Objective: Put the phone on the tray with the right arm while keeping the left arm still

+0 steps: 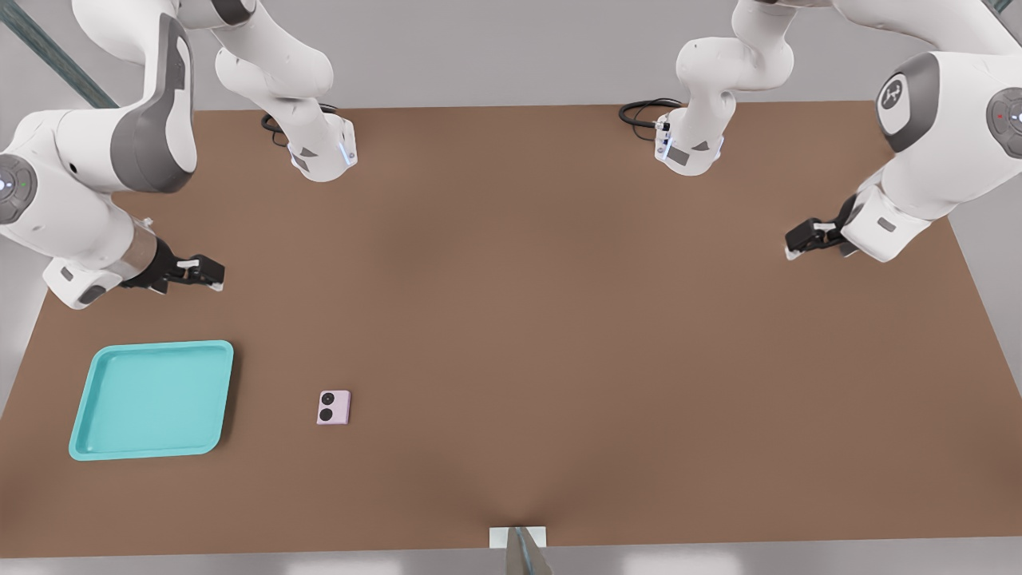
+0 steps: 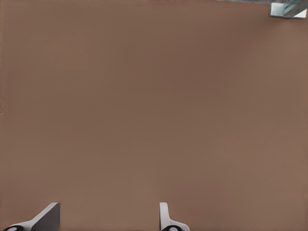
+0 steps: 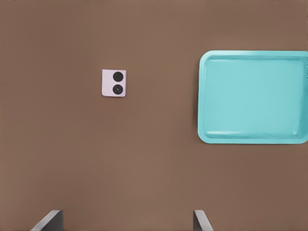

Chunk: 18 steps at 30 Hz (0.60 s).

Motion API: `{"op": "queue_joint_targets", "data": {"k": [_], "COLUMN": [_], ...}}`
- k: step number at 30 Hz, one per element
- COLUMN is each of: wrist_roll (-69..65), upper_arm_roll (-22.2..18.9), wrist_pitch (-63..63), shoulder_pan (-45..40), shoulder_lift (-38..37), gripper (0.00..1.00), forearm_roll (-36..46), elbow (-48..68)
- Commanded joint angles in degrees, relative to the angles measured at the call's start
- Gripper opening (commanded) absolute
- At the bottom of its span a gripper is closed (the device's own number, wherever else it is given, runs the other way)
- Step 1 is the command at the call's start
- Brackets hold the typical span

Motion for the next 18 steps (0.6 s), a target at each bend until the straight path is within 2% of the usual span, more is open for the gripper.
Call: {"op": "queue_joint_targets", "data": {"k": [1,5,7,12,18], "wrist_roll": [2.31,6.0,6.09,6.09,8.02], "upper_arm_roll": [0.12,1.08,1.17,1.08,1.08], "wrist_pitch": [1.46,3.3,9.09,22.37,32.66], "shoulder_pan": [0.08,0.43,4.21,4.04,4.04], "shoulder_lift": [-0.27,2.72,7.19,21.78,30.31], "gripper": [1.0,1.0,1.0,1.0,1.0], "forearm_roll": [-0.14,-0.23,-0.32,-1.55,1.27], "elbow": [0.14,0.14,-0.03,-1.0,-1.35]}}
